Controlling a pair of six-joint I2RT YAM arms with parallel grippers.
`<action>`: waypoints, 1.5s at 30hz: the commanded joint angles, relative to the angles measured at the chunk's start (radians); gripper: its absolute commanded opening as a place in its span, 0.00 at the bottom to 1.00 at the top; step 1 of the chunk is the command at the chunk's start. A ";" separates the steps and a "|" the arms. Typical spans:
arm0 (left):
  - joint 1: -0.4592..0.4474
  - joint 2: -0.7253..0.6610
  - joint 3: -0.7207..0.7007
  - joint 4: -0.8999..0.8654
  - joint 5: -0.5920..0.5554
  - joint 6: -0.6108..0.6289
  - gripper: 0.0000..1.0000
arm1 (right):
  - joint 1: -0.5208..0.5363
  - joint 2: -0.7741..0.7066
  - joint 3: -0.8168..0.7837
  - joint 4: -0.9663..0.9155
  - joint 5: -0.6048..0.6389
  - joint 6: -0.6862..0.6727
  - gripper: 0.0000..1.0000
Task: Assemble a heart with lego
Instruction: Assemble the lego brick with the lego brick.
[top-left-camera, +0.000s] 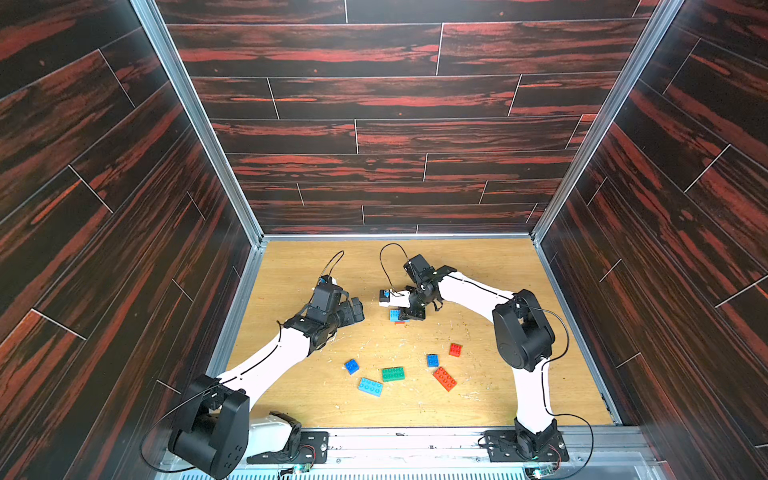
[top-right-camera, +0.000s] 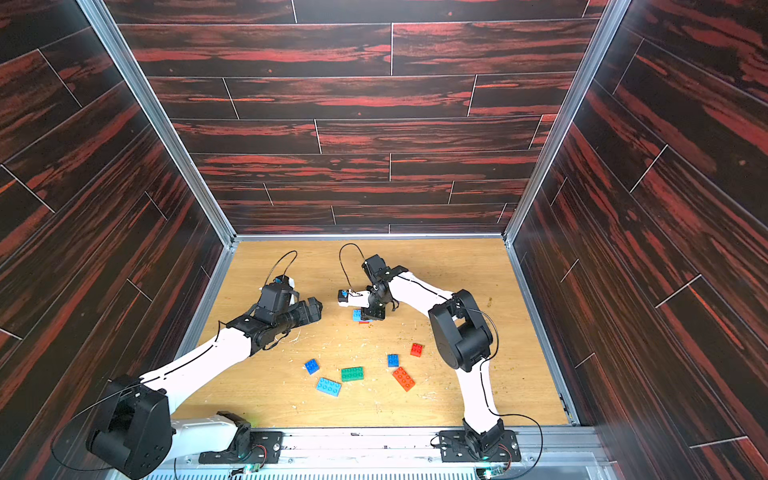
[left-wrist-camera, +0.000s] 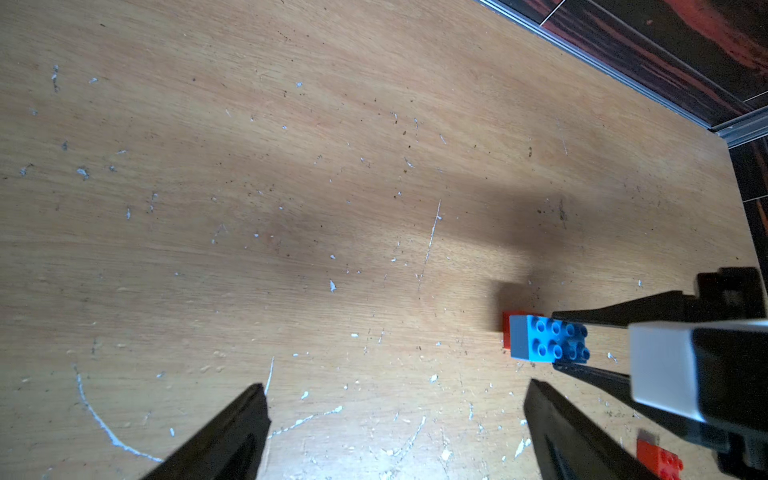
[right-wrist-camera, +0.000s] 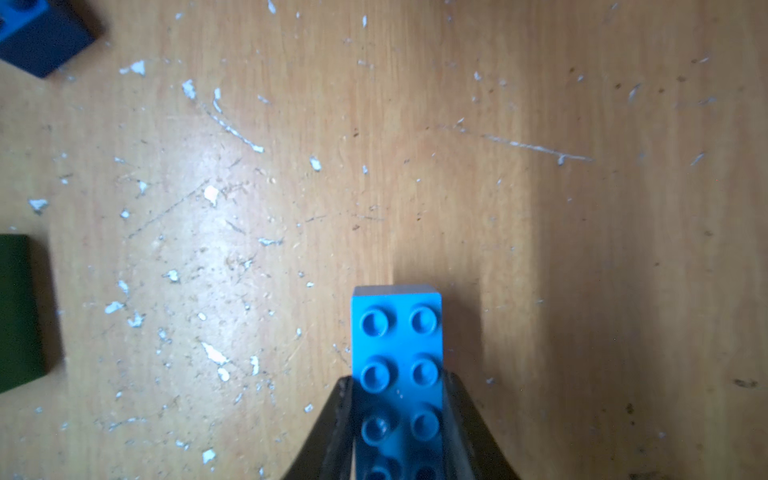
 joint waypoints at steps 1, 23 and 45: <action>0.005 -0.023 -0.012 -0.013 -0.009 0.006 1.00 | -0.004 -0.007 0.000 -0.005 -0.023 0.014 0.00; 0.006 -0.014 -0.014 -0.018 -0.022 0.017 1.00 | -0.002 0.074 0.035 -0.073 -0.003 0.022 0.00; 0.006 -0.030 -0.023 -0.015 -0.016 0.010 1.00 | 0.031 0.027 -0.050 -0.038 0.107 0.108 0.00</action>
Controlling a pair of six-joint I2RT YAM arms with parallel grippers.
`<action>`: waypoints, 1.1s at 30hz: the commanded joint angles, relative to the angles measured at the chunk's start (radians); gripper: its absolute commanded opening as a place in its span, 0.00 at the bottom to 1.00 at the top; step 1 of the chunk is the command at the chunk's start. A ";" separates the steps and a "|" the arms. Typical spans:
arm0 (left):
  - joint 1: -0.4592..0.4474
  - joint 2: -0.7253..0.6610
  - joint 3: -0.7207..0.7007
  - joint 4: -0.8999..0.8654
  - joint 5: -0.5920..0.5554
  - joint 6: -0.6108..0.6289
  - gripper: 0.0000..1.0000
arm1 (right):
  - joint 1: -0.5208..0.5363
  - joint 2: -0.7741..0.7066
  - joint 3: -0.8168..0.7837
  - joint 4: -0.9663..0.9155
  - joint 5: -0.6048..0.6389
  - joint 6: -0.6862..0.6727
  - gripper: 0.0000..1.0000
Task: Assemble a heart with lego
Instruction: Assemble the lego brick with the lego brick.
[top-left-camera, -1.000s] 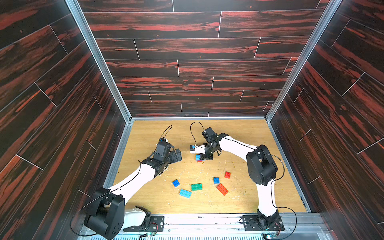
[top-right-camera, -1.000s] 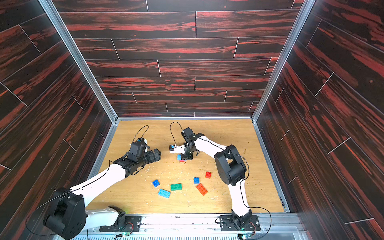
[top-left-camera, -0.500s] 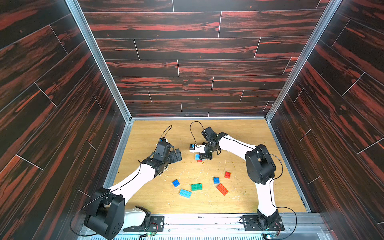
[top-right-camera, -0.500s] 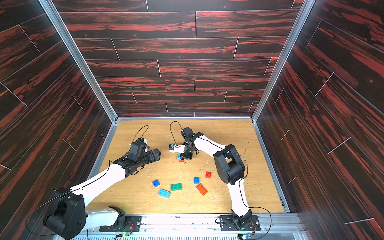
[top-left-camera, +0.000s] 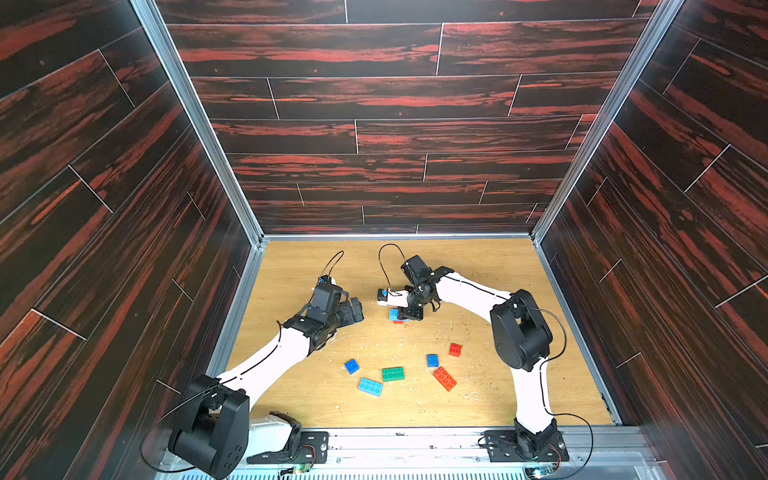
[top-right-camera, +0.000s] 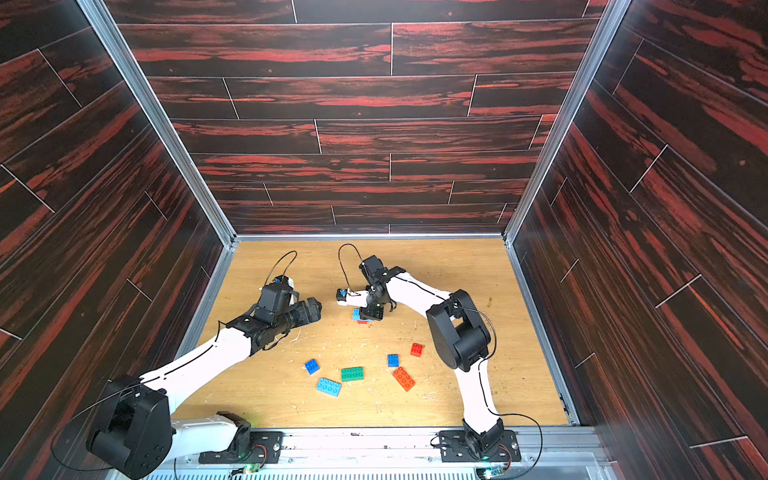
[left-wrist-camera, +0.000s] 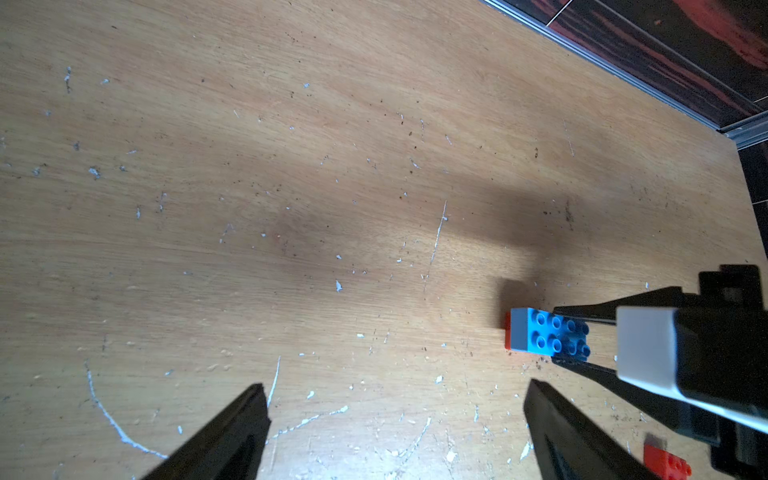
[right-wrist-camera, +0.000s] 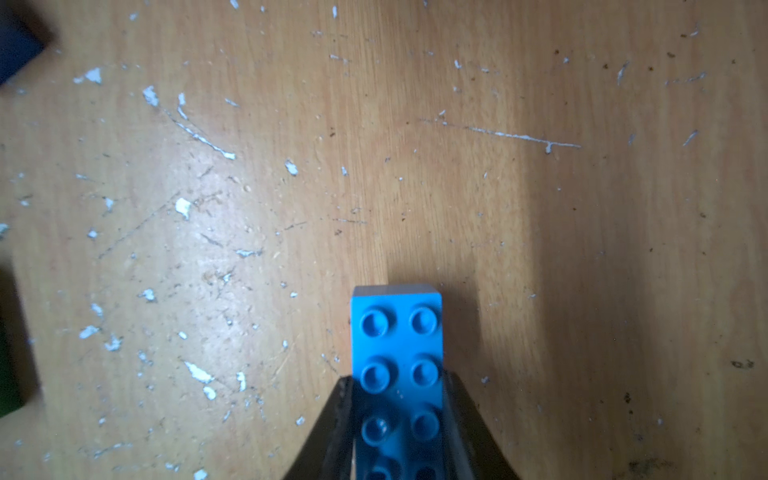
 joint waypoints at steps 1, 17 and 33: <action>0.004 -0.030 -0.021 -0.013 -0.006 0.010 1.00 | 0.012 0.015 -0.058 -0.059 0.048 0.042 0.00; 0.004 -0.020 -0.027 -0.004 -0.003 0.005 1.00 | 0.019 0.013 0.031 -0.089 -0.040 0.069 0.00; 0.004 -0.036 -0.033 -0.011 -0.010 0.004 1.00 | 0.021 -0.004 0.003 -0.066 -0.077 0.089 0.00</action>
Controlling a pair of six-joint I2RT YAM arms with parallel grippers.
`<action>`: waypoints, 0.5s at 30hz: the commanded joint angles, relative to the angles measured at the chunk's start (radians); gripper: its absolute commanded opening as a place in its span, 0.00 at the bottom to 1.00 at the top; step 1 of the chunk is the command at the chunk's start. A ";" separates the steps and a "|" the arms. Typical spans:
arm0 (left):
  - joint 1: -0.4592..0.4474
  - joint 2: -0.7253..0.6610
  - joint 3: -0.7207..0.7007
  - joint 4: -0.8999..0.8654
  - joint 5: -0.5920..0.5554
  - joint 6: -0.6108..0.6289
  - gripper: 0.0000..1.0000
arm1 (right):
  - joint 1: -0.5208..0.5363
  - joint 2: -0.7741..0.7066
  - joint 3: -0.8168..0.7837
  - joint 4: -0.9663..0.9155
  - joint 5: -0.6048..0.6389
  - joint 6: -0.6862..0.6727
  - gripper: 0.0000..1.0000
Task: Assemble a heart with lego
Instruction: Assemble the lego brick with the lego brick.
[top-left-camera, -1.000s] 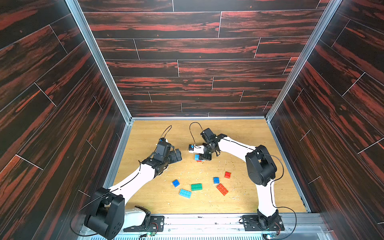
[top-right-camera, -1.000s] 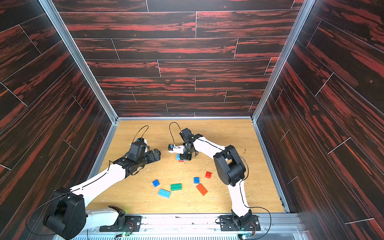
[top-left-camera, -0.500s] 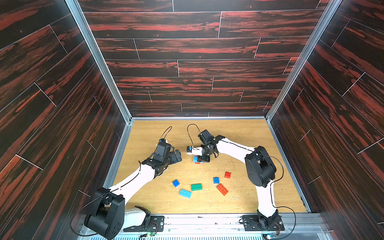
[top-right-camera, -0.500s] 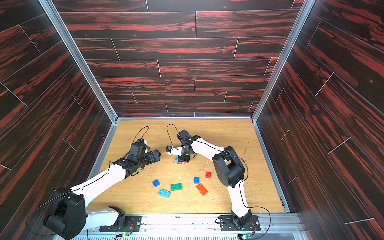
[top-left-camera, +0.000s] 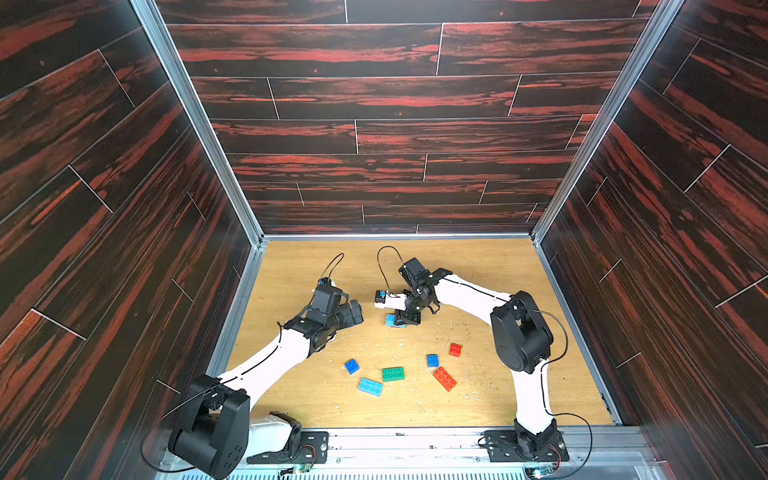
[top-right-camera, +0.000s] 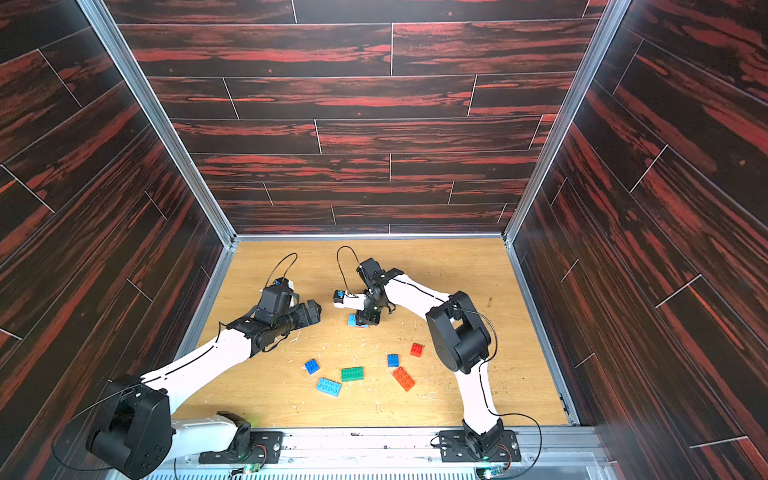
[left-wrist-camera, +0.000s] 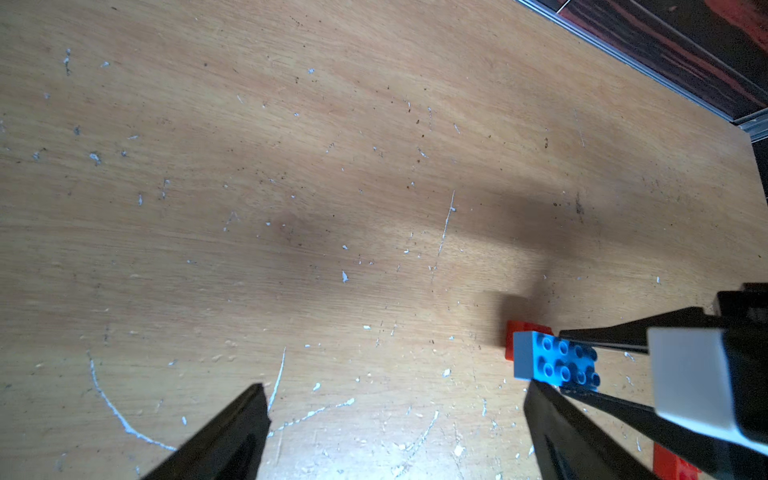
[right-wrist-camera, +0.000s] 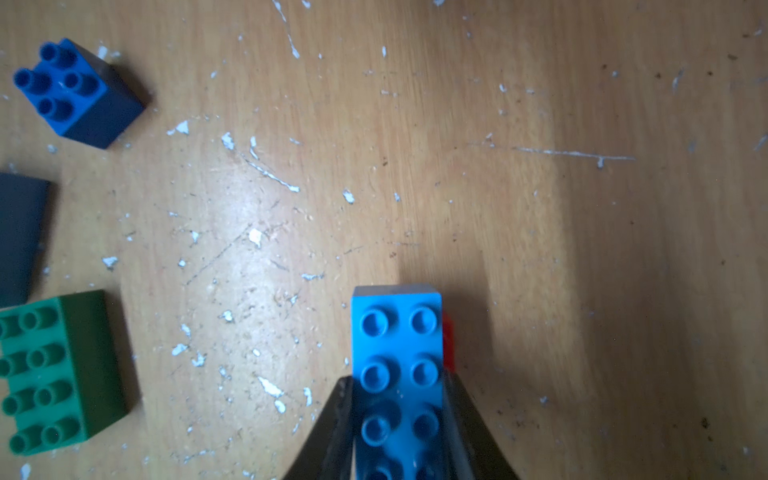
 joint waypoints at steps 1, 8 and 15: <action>0.004 -0.033 -0.015 -0.011 -0.010 0.004 1.00 | 0.002 0.007 0.006 -0.026 0.007 0.012 0.00; 0.004 -0.036 -0.015 -0.016 -0.021 0.009 1.00 | 0.004 0.023 0.004 -0.032 0.016 0.004 0.00; 0.004 -0.030 -0.013 -0.015 -0.018 0.007 1.00 | 0.004 0.036 0.024 -0.026 0.046 0.010 0.00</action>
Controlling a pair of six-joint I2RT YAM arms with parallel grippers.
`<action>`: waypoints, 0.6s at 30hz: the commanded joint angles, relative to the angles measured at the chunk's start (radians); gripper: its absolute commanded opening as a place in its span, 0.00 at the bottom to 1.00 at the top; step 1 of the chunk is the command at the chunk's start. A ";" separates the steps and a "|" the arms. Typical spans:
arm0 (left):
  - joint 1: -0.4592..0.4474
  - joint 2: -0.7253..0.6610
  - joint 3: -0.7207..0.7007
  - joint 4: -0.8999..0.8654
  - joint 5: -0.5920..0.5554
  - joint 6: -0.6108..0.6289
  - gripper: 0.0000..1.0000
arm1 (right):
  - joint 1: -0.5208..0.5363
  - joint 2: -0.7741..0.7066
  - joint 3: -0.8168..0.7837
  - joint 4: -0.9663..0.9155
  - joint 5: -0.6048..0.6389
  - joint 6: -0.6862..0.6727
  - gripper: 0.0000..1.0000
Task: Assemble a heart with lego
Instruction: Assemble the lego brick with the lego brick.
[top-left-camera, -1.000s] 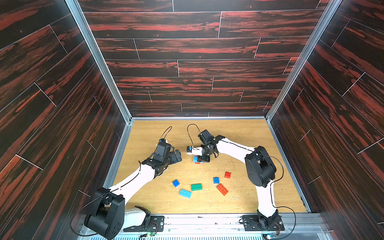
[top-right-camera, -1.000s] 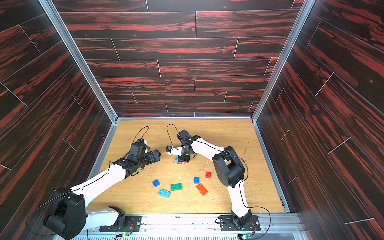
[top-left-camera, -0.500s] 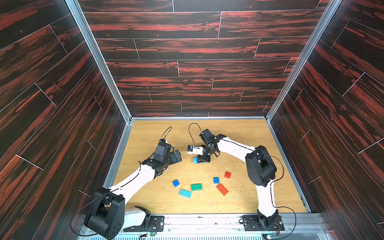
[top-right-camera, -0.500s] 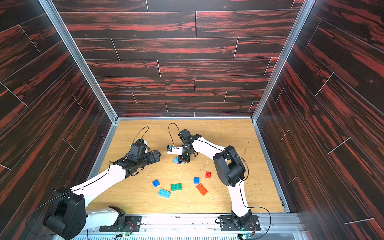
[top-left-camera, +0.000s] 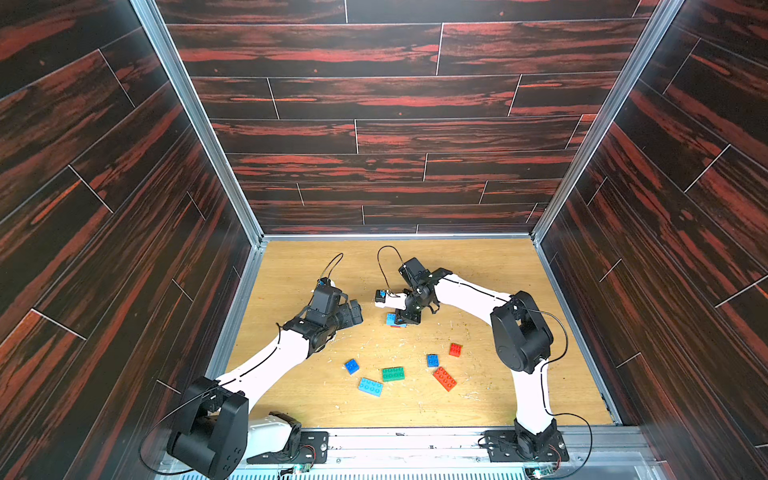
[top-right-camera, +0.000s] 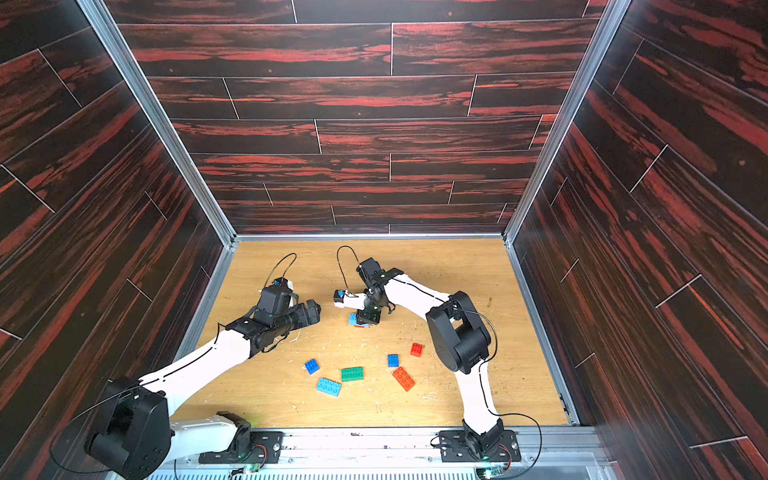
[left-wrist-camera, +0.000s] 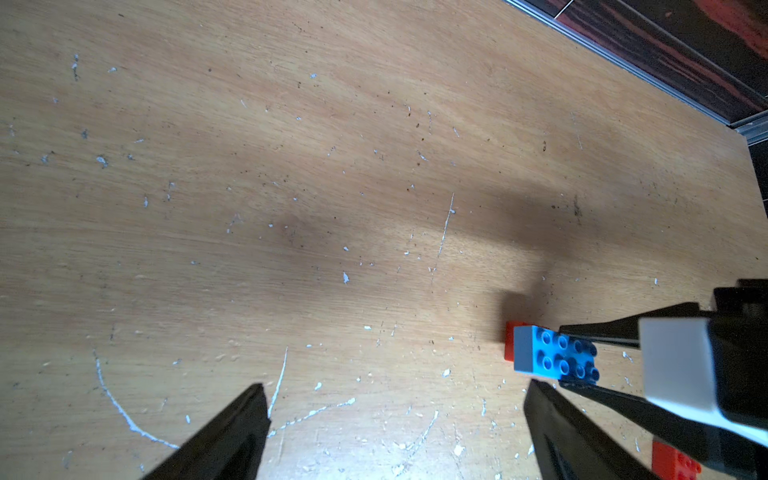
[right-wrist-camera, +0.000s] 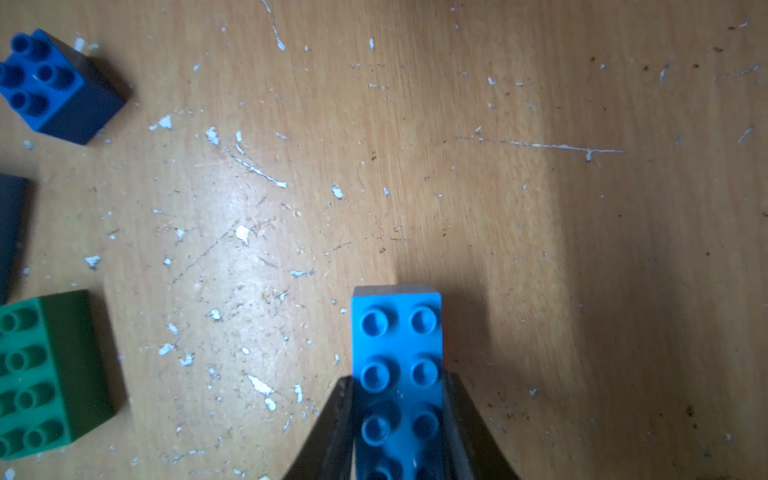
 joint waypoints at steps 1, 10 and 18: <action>0.004 -0.021 -0.009 -0.015 -0.014 0.008 1.00 | 0.004 0.031 0.019 -0.022 0.022 0.011 0.00; 0.004 -0.024 -0.014 -0.017 -0.020 0.015 1.00 | 0.020 0.054 0.037 -0.059 -0.018 0.017 0.00; 0.005 -0.031 -0.013 -0.020 -0.010 0.013 1.00 | 0.021 0.053 0.000 -0.059 0.016 0.033 0.00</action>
